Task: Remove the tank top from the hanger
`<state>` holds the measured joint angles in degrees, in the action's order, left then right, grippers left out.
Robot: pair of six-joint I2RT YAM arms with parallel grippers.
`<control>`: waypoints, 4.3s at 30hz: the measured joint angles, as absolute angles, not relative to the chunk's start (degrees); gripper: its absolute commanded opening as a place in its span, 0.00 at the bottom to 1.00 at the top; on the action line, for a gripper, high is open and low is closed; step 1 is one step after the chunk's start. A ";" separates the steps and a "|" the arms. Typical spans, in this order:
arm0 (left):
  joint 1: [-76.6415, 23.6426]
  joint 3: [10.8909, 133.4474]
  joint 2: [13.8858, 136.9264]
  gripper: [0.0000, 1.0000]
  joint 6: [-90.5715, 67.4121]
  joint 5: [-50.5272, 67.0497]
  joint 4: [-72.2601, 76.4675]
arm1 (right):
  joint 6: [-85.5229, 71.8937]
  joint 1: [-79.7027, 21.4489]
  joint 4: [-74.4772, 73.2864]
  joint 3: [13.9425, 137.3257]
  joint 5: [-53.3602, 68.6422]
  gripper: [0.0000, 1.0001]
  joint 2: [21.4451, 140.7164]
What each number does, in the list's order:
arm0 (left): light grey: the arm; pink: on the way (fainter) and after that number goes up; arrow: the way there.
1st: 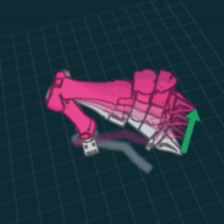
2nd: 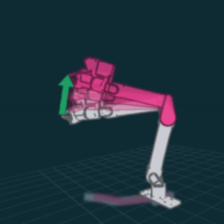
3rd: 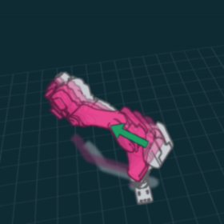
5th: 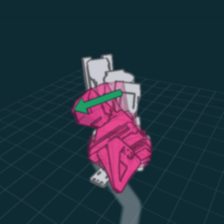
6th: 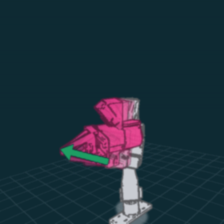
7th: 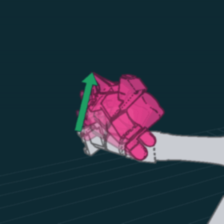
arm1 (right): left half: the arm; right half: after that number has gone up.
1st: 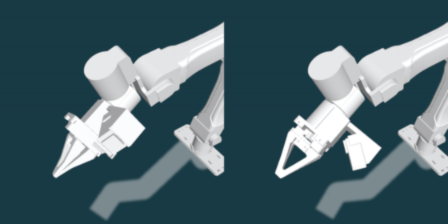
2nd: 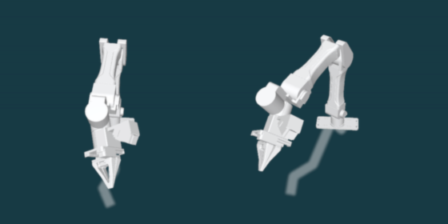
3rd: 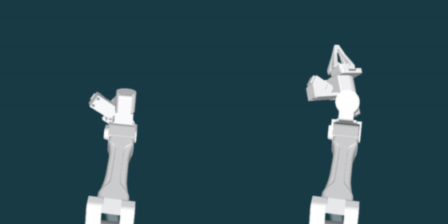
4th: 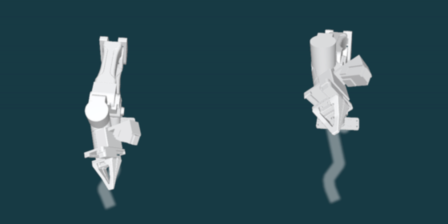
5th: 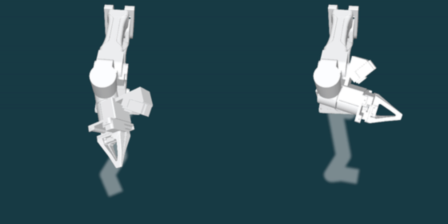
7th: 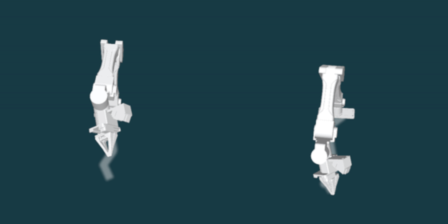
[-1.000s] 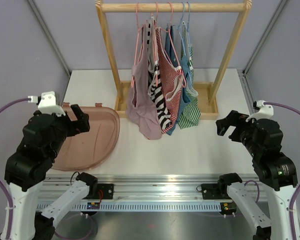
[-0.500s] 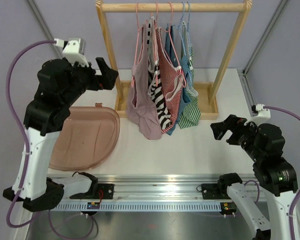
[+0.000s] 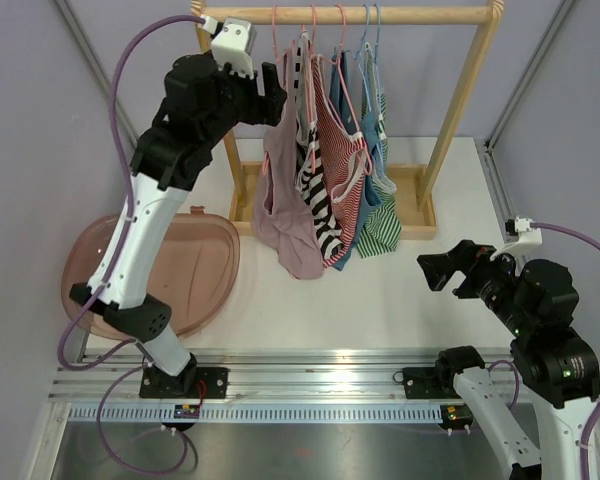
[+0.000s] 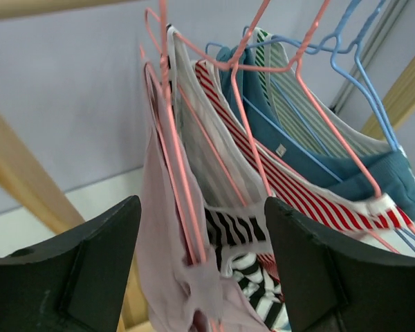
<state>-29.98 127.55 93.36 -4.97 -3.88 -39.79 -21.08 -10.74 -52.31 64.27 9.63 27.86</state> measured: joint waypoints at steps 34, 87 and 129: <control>-33.30 134.96 101.03 0.00 -2.11 -20.05 -44.31 | -21.89 -10.74 -52.99 61.54 13.28 1.00 26.46; -39.77 58.35 37.71 0.00 -31.75 23.03 -31.59 | -39.64 -21.28 -26.85 53.76 23.14 0.87 41.19; -50.15 56.07 39.33 0.00 -32.86 10.46 -26.89 | -35.97 -47.22 -14.81 50.63 -10.04 0.16 55.20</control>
<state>-50.15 56.07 39.33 -32.86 10.46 -26.89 -35.97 -47.22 -14.81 50.63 -10.04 55.20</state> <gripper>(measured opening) 0.027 0.271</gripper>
